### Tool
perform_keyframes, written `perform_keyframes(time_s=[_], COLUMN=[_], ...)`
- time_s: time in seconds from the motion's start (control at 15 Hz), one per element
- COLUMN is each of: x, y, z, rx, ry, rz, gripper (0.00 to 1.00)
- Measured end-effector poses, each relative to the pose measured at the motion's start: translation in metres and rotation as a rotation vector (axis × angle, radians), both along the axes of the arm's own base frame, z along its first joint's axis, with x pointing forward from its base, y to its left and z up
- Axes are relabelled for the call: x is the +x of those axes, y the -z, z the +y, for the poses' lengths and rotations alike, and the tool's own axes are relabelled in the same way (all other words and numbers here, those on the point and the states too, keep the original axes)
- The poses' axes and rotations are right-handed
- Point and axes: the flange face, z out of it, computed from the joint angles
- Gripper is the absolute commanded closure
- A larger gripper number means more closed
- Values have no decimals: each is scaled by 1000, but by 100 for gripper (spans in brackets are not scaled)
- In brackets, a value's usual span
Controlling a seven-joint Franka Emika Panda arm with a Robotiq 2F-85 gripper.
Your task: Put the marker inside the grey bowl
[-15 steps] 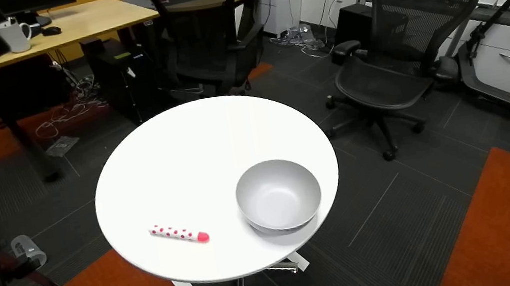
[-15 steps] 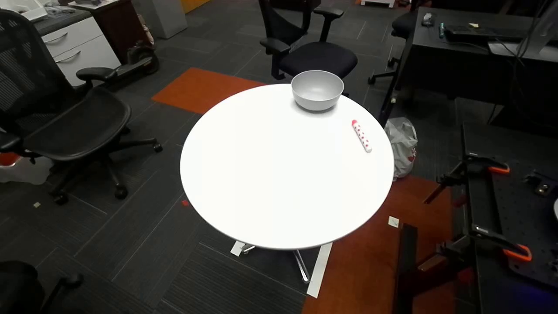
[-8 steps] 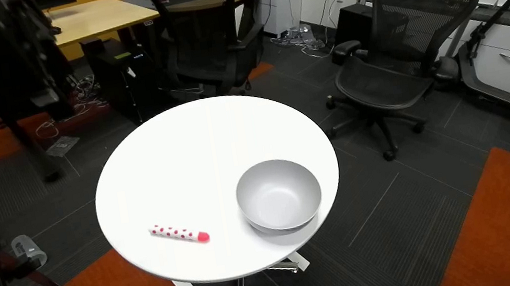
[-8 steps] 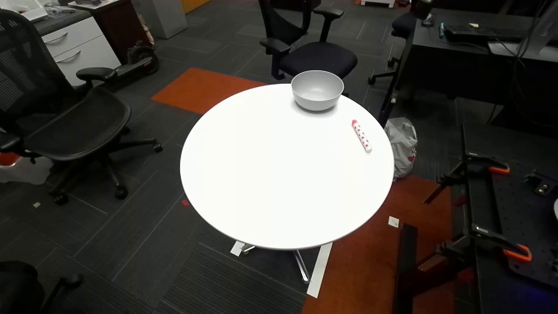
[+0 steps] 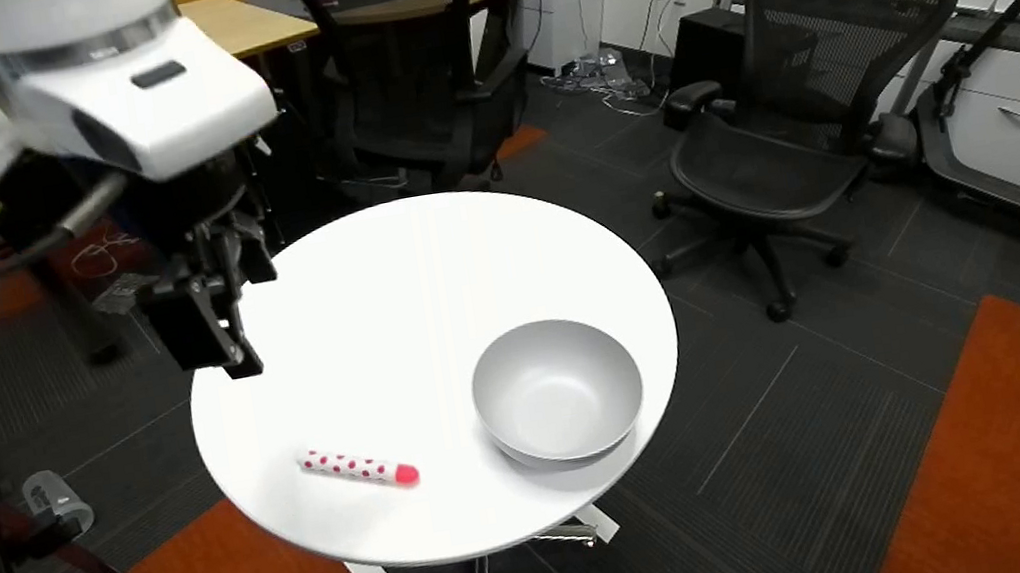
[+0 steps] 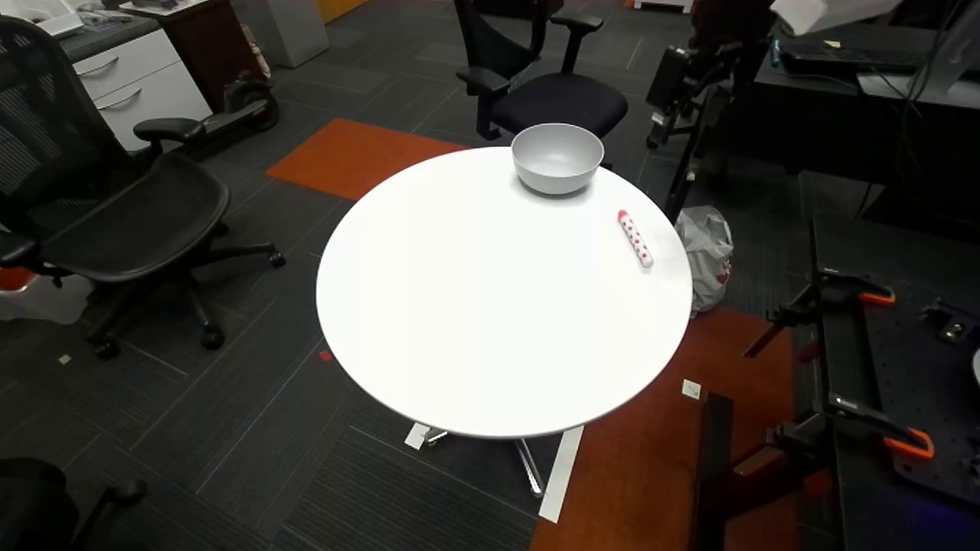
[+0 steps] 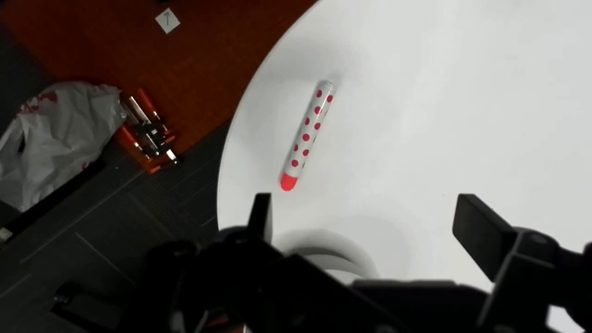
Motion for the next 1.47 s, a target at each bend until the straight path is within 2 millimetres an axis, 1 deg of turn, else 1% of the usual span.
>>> perform_keyframes(time_s=[0.4, 0.67, 1.07, 1.47], x=[11, 20, 31, 38], y=[72, 109, 150, 177], z=[-10, -16, -20, -28], rx=[27, 33, 30, 39], ry=[115, 169, 216, 255], rz=[11, 43, 103, 136], gripper=[0, 0, 0, 0])
